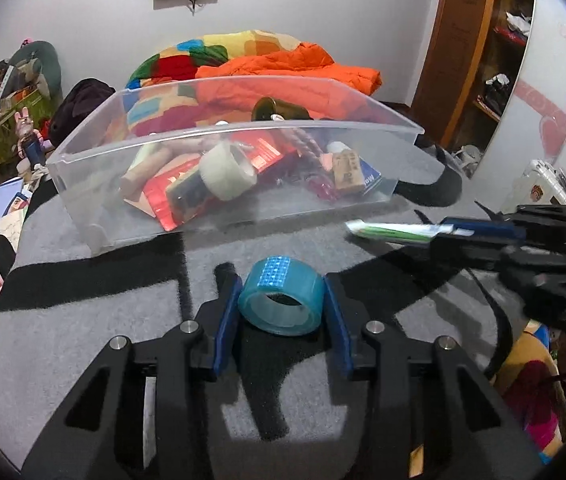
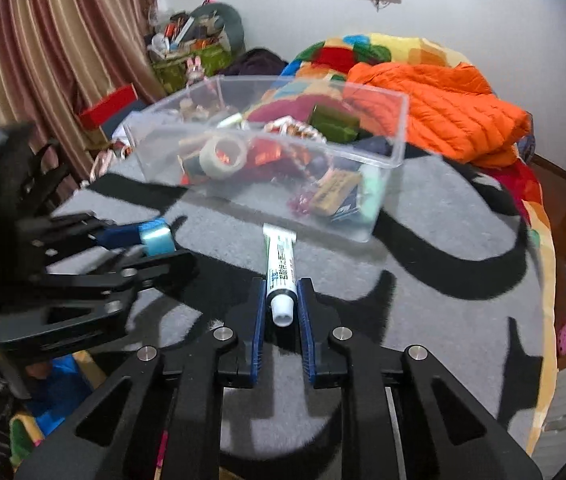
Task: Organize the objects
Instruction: 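Lower the blue tape roll and white tube into the clear box, open both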
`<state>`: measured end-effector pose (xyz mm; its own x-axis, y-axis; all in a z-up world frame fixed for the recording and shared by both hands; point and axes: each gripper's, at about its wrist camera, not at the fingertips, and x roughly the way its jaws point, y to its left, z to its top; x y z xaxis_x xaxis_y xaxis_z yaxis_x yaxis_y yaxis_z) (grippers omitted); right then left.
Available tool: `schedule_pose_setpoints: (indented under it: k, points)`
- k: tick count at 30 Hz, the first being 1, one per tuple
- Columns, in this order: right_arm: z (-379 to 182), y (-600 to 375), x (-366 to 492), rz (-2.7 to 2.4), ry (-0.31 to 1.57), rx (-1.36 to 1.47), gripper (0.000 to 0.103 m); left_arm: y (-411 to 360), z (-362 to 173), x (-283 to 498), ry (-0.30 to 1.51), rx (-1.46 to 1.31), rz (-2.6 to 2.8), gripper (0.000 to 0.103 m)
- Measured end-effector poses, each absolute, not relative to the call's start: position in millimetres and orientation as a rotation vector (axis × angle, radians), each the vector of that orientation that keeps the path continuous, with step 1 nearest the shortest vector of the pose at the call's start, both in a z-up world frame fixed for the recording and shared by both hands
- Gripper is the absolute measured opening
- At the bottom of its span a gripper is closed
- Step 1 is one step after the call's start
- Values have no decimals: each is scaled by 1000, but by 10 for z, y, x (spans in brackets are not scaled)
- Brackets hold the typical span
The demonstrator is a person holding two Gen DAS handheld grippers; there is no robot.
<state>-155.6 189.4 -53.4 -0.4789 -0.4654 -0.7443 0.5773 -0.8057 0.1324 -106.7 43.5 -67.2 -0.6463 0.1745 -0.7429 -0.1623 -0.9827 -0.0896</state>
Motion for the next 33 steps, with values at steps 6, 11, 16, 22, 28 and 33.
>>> schedule_pose_setpoints:
  k: [6, 11, 16, 22, 28, 33]
  points:
    - [-251, 1960, -1452, -2301, 145, 984, 14, 353, -468, -994, -35, -1149, 2742, 41]
    - [15, 1969, -1469, -2333, 105, 886, 14, 255, -203, -1014, -56, -1071, 2788, 41]
    - [230, 1910, -1603, -2349, 46, 821, 14, 160, 66, -1115, -56, -984, 2849, 41]
    - [374, 1559, -1848, -2341, 89, 774, 14, 88, 196, -1359, -37, -954, 2909, 41]
    - [224, 1202, -2120, -2389, 192, 797, 14, -41, 119, -1651, -64, -1016, 2928, 41]
    - [23, 1092, -2299, -2451, 274, 841, 14, -120, -25, -1817, -84, -1076, 2919, 41]
